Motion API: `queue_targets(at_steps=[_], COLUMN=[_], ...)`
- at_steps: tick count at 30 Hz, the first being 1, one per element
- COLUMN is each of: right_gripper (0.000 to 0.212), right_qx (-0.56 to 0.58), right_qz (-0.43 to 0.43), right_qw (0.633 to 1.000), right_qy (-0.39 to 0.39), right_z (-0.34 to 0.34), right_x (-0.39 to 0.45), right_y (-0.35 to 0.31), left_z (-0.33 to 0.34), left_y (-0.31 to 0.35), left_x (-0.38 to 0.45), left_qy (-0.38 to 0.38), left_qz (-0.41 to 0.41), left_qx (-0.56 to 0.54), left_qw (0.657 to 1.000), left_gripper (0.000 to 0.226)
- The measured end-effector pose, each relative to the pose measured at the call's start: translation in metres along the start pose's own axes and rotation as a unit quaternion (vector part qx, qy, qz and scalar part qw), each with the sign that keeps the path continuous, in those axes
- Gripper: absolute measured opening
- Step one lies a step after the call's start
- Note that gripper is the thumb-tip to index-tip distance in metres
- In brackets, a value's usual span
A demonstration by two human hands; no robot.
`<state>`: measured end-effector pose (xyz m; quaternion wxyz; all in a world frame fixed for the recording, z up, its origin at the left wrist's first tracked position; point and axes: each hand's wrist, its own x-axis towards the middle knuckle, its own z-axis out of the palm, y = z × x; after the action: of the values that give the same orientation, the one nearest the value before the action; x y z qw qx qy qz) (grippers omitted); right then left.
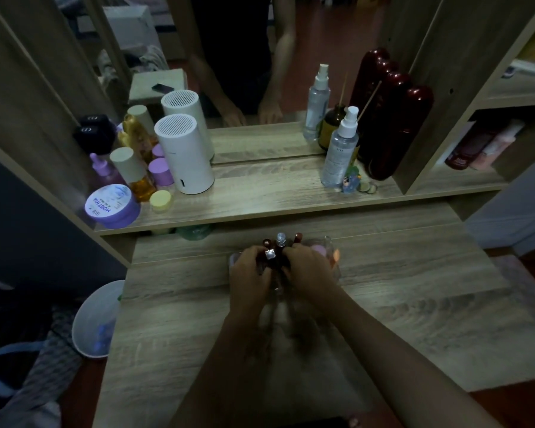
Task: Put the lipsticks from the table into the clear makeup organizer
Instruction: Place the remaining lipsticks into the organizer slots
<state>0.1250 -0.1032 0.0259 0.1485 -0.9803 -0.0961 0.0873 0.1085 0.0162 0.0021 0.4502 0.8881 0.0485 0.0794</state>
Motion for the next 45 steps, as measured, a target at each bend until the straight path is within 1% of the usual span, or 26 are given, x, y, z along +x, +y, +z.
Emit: queue_targets(at_steps=[3,7,12,15,18,23,26,29,31,34,37,41,45], right_gripper=[0.020,0.022,0.024,0.020,0.016,0.006,0.008,0.014,0.022,0.031,0.028,0.022,0.022], right_qx=[0.006,0.001,0.003,0.005,0.041,0.082,0.078,0.077,0.072,0.061,0.051,0.049,0.039], right_qz=[0.001,-0.001,-0.001,-0.006,0.004,0.005,0.010,0.012,0.007,0.007,-0.001,0.001,-0.003], right_qw=[1.000,1.000,1.000,0.999,0.997,0.989,0.988,0.986,0.988,0.992,0.995,0.996,0.996], right_qy=[0.006,0.004,0.021,0.038,0.065,0.121,0.136,0.147,0.138,0.108,0.085,0.079,0.085], right_z=[-0.001,-0.005,-0.011,-0.016,-0.024,-0.036,-0.039,-0.038,-0.037,-0.035,-0.033,-0.033,-0.034], right_x=[0.000,0.000,-0.002,-0.004,-0.005,-0.003,-0.002,-0.001,0.001,0.003,0.005,0.006,0.010], right_y=[0.001,0.001,0.003,0.003,0.004,0.010,0.013,0.018,0.019,0.019,0.017,0.015,0.015], left_z=[-0.002,0.003,0.004,0.004,0.002,0.002,0.000,-0.004,-0.008,-0.011,-0.010,-0.005,-0.001], left_y=[-0.003,-0.005,-0.011,-0.013,-0.015,-0.015,-0.014,-0.011,-0.006,0.005,0.015,0.020,0.023], left_x=[-0.001,-0.001,-0.001,-0.001,-0.001,-0.002,-0.003,0.000,0.003,0.008,0.015,0.024,0.028], left_qy=[-0.011,-0.026,-0.032,-0.035,-0.049,-0.059,-0.056,-0.062,-0.057,-0.029,-0.008,-0.010,-0.006], left_qz=[0.015,0.002,-0.006,-0.003,0.007,0.011,0.017,0.025,0.030,0.052,0.079,0.079,0.085], left_qx=[0.008,0.006,0.077,0.099,0.111,0.129,0.135,0.130,0.115,0.093,0.090,0.107,0.126], left_qw=[1.000,1.000,0.996,0.994,0.993,0.990,0.989,0.989,0.991,0.994,0.993,0.991,0.988], left_gripper=[0.033,0.032,0.032,0.031,0.026,0.024,0.023,0.029,0.028,0.024,0.024,0.031,0.024])
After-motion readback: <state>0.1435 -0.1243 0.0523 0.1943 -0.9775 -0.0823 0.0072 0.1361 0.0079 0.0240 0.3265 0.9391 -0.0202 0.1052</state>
